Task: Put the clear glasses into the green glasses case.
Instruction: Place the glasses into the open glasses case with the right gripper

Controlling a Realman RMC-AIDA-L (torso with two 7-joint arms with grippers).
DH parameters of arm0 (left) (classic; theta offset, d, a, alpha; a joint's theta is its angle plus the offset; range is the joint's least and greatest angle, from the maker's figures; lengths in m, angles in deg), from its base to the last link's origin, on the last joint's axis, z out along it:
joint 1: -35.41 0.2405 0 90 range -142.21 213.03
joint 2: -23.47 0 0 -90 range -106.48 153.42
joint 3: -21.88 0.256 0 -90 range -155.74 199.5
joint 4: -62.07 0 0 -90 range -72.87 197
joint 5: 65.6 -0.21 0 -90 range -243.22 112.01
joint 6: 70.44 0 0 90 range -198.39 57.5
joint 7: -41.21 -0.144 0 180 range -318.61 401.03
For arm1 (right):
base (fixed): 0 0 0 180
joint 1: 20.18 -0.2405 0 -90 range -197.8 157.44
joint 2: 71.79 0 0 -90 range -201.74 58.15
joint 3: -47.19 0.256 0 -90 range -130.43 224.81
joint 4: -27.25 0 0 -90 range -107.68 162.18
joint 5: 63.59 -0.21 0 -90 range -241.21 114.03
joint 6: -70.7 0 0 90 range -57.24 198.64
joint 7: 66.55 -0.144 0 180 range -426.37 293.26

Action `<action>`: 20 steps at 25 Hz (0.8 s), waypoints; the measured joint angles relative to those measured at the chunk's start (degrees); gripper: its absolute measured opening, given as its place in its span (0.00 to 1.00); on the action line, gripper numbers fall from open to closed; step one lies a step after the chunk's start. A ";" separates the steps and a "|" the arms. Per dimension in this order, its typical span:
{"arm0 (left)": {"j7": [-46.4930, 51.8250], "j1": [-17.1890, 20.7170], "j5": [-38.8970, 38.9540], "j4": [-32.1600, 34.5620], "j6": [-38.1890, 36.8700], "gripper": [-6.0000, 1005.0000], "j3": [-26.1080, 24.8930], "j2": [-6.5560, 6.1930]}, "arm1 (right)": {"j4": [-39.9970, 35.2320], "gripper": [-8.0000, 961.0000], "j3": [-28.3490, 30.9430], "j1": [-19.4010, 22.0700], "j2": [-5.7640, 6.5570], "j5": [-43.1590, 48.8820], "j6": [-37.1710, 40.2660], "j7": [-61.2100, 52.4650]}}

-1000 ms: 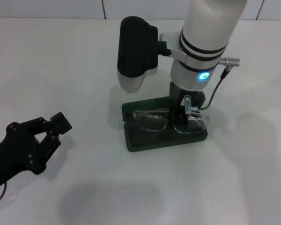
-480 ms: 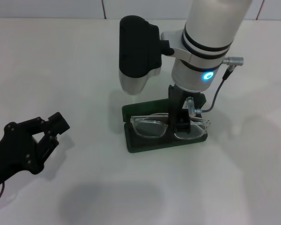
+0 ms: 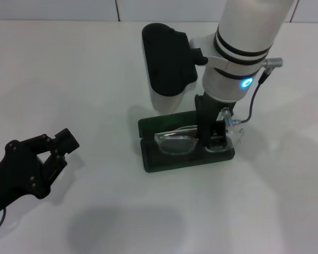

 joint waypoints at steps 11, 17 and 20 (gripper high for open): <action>0.13 -0.02 -0.01 0.00 0.09 0.14 -0.04 0.00 | -1.55 0.07 0.14 1.35 -0.05 1.69 -0.36 4.84; 0.17 0.01 0.07 0.00 0.13 0.14 -0.04 -0.09 | -1.74 0.08 0.14 1.49 -0.05 1.43 -0.47 6.55; 0.23 0.00 0.13 0.00 0.18 0.14 -0.04 -0.11 | -1.89 0.08 0.12 1.53 -0.05 1.03 -0.91 7.09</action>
